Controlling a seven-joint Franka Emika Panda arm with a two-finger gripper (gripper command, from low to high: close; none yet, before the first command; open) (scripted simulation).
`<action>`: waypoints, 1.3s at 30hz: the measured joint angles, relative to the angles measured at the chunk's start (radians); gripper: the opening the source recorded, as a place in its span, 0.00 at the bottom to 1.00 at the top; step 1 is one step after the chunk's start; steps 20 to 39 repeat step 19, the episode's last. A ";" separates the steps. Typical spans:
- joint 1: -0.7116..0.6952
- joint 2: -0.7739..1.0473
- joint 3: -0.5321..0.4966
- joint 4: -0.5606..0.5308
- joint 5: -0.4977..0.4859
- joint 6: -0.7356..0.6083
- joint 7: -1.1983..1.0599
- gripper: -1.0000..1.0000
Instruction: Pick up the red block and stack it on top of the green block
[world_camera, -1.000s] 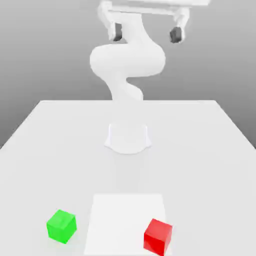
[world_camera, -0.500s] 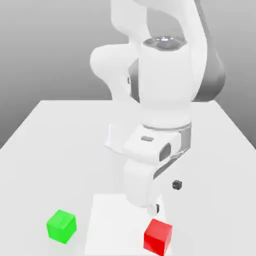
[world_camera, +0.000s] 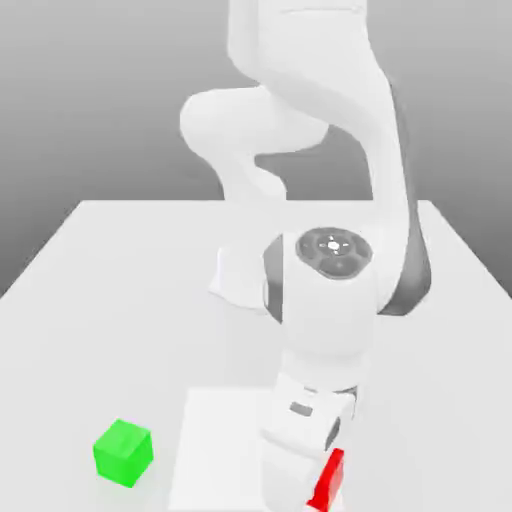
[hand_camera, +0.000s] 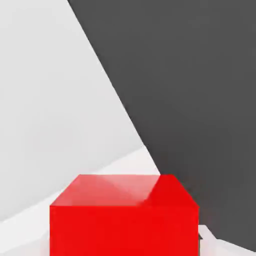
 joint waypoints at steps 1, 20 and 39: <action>0.004 -0.033 -0.006 -0.005 -0.009 -0.028 0.006 0.00; -0.279 -0.068 -0.209 -0.069 0.129 -0.015 0.051 1.00; -0.279 -0.068 -0.209 -0.069 0.129 -0.015 0.051 1.00</action>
